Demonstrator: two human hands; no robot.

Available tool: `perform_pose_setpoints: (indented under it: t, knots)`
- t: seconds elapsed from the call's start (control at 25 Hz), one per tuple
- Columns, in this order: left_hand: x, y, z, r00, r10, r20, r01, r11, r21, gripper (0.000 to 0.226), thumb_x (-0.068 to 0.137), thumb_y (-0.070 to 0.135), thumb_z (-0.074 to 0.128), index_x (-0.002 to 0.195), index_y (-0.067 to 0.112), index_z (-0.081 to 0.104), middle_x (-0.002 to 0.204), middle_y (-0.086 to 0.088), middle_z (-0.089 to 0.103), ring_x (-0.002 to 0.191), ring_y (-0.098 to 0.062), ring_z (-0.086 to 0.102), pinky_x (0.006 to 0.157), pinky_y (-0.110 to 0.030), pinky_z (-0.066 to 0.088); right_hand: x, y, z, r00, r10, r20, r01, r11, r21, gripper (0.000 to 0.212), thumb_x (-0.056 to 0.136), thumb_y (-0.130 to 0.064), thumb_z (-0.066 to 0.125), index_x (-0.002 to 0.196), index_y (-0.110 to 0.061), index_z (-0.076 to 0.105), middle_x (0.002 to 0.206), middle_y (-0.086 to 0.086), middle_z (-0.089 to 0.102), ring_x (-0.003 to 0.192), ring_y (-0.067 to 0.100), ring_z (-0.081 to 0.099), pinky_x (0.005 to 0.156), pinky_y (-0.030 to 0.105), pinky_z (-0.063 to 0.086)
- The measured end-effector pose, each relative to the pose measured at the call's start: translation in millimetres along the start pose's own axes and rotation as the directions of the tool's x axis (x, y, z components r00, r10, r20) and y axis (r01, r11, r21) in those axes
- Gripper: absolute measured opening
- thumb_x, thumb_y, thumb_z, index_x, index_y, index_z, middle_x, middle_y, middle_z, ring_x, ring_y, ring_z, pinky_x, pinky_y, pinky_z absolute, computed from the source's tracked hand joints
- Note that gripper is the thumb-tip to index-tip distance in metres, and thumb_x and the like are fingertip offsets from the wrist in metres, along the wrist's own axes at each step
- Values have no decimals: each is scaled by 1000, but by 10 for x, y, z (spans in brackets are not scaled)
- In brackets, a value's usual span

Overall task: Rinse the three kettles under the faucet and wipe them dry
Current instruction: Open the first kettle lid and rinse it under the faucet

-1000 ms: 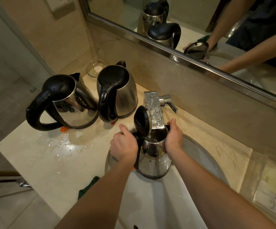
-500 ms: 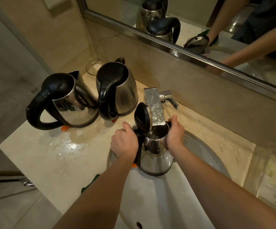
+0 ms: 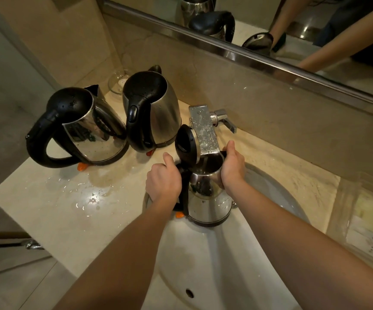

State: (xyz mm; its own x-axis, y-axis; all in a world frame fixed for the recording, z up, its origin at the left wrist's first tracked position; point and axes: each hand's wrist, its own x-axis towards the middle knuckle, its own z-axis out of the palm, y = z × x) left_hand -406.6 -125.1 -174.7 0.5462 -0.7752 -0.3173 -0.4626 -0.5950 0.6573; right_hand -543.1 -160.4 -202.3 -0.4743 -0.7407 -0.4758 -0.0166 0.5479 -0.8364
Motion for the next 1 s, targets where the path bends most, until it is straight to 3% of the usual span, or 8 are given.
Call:
perform_pose_setpoints:
  t: [0.16,0.36,0.64,1.0]
  knots:
    - [19,-45,52,999,0,-38,0,1000,-4,62,103,49,24,74,6,58,68,-6,53,73,-23,54,71,-40,41,37,24,13,1000,-12,0,12,1000,-11,57,99,-57,30,109,-14,66,103,8,68,100,28,61,99,47,46]
    - [48,-55,79,999,-4,-48,4,1000,-3,62,103,51,24,69,8,55,70,-8,56,69,-22,54,70,-39,43,11,13,20,1000,-18,3,18,1000,-1,58,99,-56,30,104,-11,66,103,10,68,101,30,62,98,46,46]
    - [21,-43,79,998,11,-61,-9,1000,20,65,103,49,25,68,5,57,67,-9,56,59,-17,48,64,-36,36,-7,-13,-17,1000,-29,-3,29,1000,-12,54,101,-53,31,75,-12,56,82,11,61,90,36,63,86,42,47]
    - [7,-40,115,995,14,-97,-12,1000,19,66,103,50,25,67,4,57,67,-11,58,61,-20,52,63,-37,39,36,22,-40,999,-43,18,42,999,1,51,101,-52,31,81,-15,61,87,9,65,88,27,61,84,38,45]
